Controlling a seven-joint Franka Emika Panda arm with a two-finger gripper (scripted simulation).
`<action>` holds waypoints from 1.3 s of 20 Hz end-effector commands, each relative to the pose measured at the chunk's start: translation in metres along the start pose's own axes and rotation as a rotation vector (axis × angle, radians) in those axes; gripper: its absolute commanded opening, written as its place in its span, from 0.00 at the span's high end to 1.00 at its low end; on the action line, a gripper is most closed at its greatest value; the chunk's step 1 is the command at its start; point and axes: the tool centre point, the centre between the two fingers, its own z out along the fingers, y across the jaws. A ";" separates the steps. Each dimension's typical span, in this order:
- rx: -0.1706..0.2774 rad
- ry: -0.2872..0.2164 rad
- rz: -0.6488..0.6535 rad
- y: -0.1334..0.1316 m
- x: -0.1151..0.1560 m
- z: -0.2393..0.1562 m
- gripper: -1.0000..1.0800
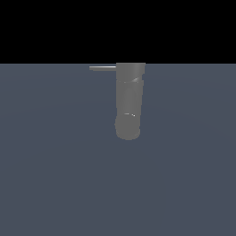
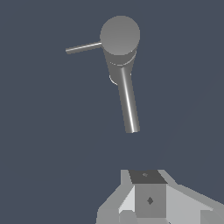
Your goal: Turn on the faucet by rotating a designated handle.
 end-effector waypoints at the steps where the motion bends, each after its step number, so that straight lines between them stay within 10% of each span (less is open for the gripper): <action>1: 0.005 -0.005 0.060 -0.005 0.013 0.004 1.00; 26: 0.000 -0.034 0.692 -0.062 0.141 0.076 1.00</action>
